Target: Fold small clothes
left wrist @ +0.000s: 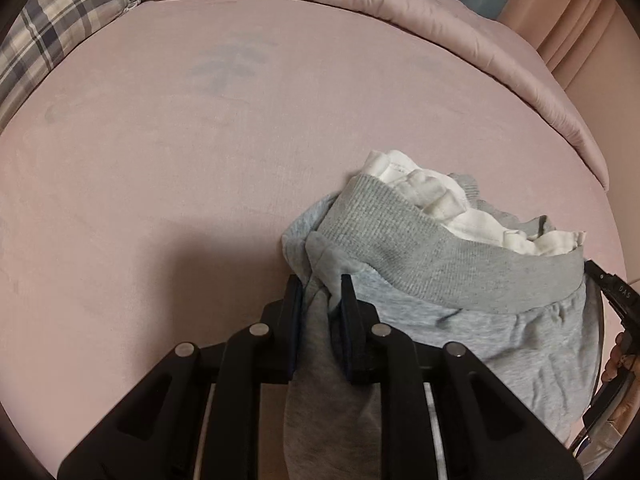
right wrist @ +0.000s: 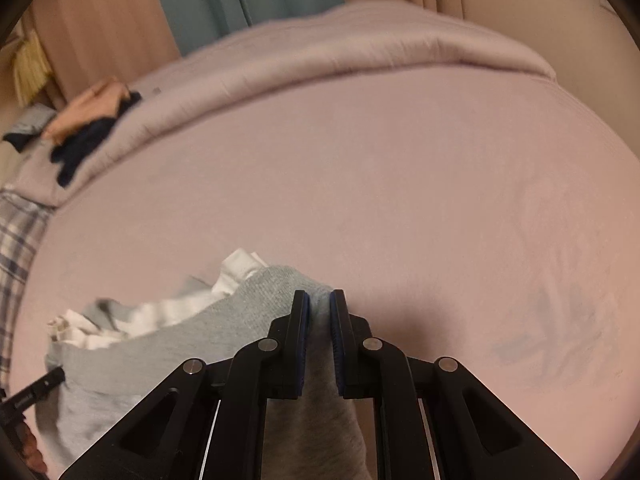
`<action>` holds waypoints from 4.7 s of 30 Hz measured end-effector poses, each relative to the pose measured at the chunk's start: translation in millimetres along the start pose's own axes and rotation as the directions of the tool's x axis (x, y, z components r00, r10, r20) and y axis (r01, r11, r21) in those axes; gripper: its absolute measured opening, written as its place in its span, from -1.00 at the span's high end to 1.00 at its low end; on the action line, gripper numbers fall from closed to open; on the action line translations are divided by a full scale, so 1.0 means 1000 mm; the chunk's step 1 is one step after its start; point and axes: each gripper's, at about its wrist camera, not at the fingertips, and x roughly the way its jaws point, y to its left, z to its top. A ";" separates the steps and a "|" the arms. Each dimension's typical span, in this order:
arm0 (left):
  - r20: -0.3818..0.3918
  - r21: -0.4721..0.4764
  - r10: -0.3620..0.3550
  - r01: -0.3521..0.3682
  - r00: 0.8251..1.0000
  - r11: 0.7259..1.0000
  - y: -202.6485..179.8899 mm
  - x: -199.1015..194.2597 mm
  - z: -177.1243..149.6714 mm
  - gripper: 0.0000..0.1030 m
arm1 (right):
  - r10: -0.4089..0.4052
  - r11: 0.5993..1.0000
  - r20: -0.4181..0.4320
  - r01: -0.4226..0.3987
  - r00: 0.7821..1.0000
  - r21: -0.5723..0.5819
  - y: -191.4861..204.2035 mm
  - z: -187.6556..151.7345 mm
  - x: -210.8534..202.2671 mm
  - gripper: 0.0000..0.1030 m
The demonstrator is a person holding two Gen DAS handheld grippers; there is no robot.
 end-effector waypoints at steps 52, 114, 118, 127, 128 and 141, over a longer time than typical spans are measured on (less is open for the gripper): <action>-0.024 -0.081 -0.135 0.133 0.991 0.988 0.009 -0.043 -0.099 -0.36 | 0.259 0.933 -0.066 -0.232 0.964 0.277 -0.048 -0.115 -0.049 -0.46; 0.088 -0.052 -0.067 0.071 0.994 0.996 0.003 -0.148 -0.133 -0.76 | 0.204 0.836 -0.144 -0.249 0.968 -0.488 0.154 -0.143 -0.076 0.39; 0.079 -0.046 -0.063 0.067 0.995 0.997 0.001 -0.146 -0.134 -0.78 | 0.204 0.836 -0.143 -0.249 0.968 -0.489 0.153 -0.149 -0.072 0.36; 0.075 -0.022 -0.075 0.077 0.994 0.997 -0.006 -0.146 -0.129 -0.86 | 0.343 0.834 -0.207 -0.399 0.916 -0.382 0.132 -0.140 -0.084 -0.10; 0.079 -0.024 -0.074 0.076 0.994 0.997 -0.006 -0.146 -0.129 -0.87 | 0.363 0.832 -0.208 -0.417 0.908 -0.366 0.128 -0.138 -0.088 -0.14; 0.124 0.015 -0.221 0.220 0.967 0.975 -0.039 -0.152 -0.111 -0.99 | 0.352 0.918 -0.049 -0.355 0.935 -0.178 0.062 -0.113 -0.109 -0.80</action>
